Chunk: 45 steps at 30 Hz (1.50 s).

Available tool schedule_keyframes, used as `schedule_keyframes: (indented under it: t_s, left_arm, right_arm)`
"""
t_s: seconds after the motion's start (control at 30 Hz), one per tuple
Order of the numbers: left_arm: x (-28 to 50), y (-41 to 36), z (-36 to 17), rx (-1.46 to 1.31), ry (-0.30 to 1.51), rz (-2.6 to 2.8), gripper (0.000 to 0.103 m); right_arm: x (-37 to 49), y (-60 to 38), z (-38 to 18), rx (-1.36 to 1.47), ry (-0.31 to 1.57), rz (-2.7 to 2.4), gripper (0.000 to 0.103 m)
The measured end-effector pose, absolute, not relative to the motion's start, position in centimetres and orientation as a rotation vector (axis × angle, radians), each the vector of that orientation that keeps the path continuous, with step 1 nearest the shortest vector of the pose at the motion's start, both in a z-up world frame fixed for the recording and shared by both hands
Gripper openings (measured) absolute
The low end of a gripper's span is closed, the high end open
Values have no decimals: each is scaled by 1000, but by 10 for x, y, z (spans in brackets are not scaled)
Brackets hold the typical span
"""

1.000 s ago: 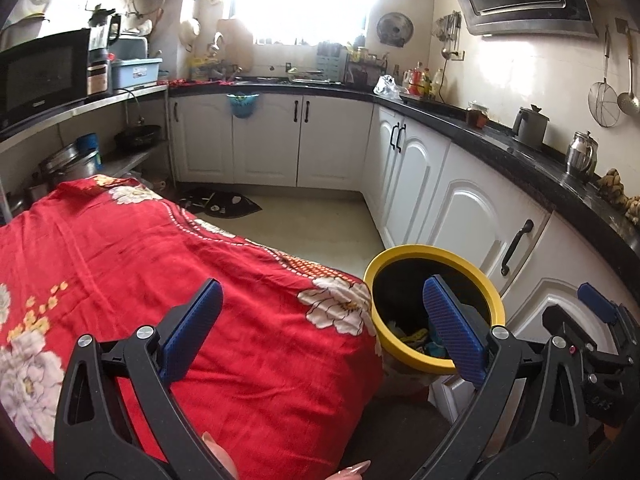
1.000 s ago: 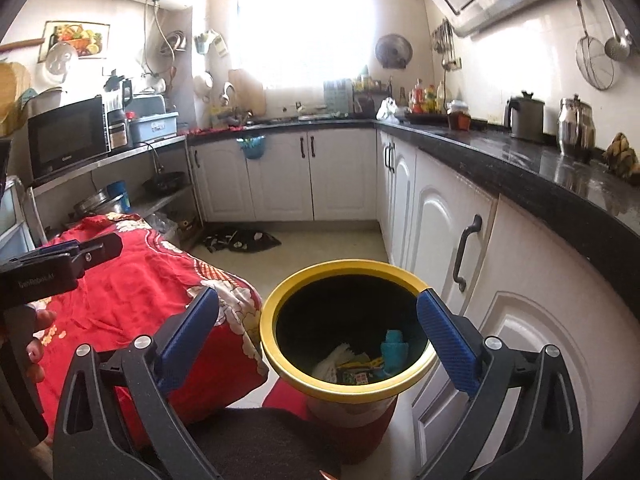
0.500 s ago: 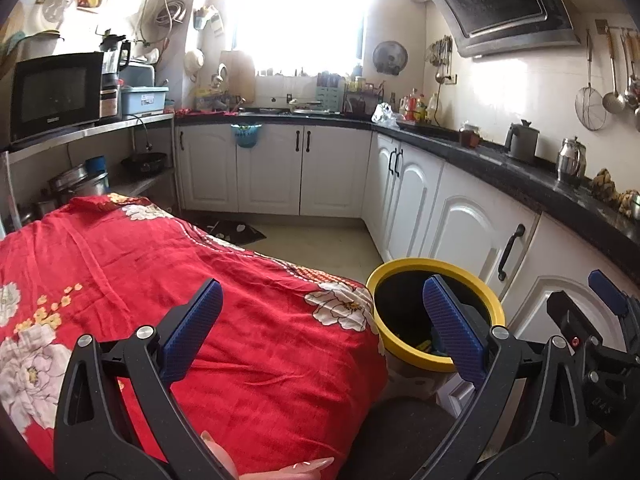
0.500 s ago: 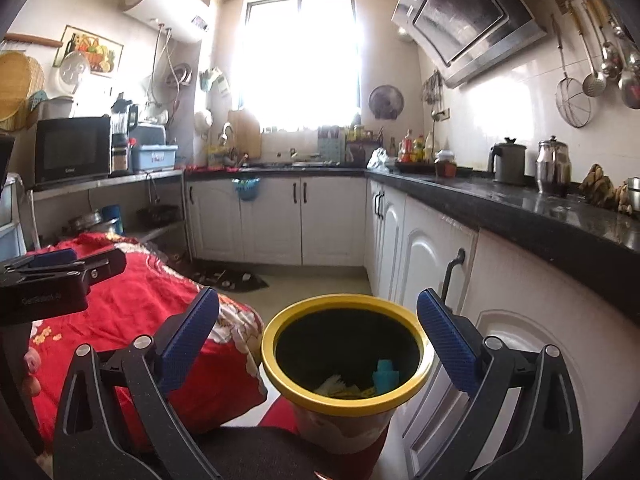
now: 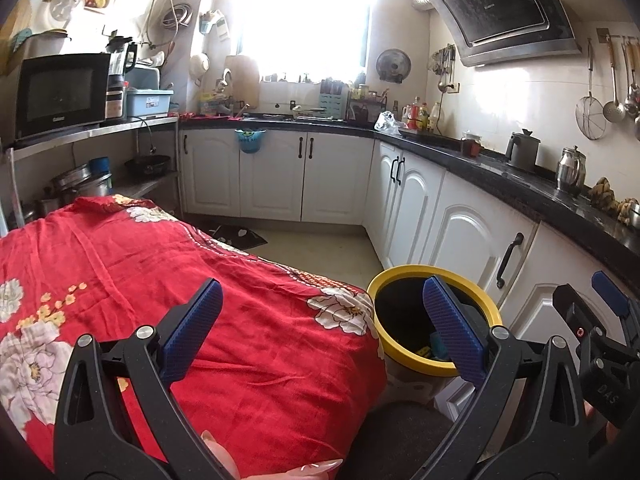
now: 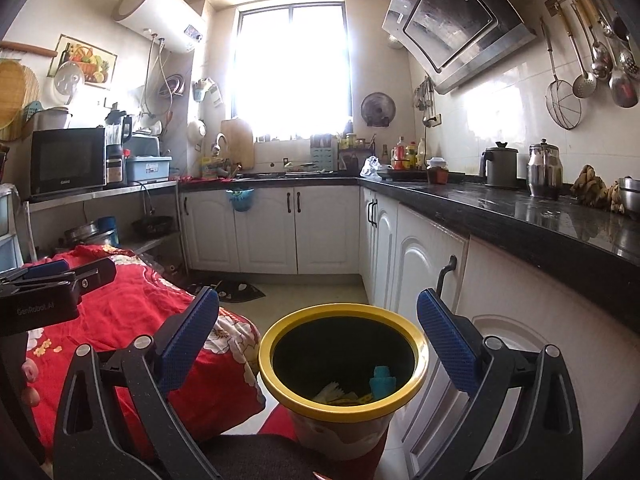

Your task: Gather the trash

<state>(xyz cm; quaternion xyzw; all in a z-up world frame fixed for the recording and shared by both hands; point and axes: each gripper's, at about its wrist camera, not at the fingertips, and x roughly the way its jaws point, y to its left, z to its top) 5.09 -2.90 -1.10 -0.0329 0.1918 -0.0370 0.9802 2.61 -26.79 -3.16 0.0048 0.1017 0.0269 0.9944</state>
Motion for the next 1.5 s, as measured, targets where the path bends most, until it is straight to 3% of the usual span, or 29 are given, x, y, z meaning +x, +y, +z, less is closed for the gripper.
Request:
schedule_keyframes:
  t_s: [1.5]
  left_arm:
    - [48, -27, -9, -64, 377, -64, 92]
  right_arm:
    - [28, -274, -34, 12, 211, 58, 97]
